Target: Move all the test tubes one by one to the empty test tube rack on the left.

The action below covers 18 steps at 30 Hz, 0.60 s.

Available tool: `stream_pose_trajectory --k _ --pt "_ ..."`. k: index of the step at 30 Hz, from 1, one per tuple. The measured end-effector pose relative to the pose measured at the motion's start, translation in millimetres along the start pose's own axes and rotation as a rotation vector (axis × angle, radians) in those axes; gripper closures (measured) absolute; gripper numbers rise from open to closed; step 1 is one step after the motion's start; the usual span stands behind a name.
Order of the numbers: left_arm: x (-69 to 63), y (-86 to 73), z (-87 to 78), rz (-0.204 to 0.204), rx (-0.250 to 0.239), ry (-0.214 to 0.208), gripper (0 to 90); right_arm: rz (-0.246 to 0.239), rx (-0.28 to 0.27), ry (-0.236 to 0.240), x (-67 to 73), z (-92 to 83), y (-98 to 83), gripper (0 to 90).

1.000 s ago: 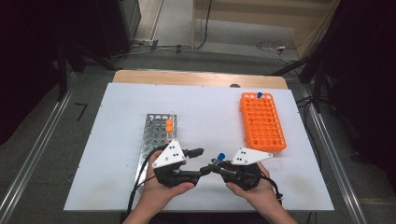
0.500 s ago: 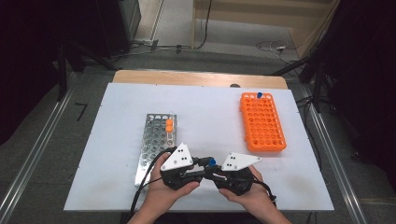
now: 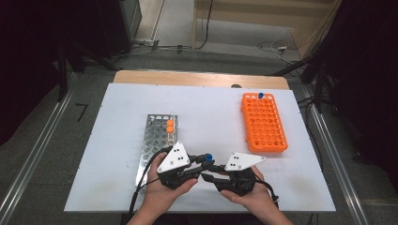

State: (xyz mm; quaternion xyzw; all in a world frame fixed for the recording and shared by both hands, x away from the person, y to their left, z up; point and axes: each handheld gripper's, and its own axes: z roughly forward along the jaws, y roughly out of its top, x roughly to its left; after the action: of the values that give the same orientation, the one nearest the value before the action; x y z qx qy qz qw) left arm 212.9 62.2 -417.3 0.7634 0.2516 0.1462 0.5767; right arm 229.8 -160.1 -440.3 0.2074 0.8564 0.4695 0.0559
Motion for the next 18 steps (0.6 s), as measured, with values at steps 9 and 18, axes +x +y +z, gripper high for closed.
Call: stream_pose_trajectory --k 9,18 --pt "26.1 7.9 -30.6 -0.041 -0.057 0.104 76.5 0.014 -0.058 0.005 -19.5 -18.2 -3.2 7.6" --pt "50.8 7.3 -55.1 -0.066 -0.101 0.214 76.5 0.065 -0.104 -0.112 -46.6 -40.1 -15.8 0.3"
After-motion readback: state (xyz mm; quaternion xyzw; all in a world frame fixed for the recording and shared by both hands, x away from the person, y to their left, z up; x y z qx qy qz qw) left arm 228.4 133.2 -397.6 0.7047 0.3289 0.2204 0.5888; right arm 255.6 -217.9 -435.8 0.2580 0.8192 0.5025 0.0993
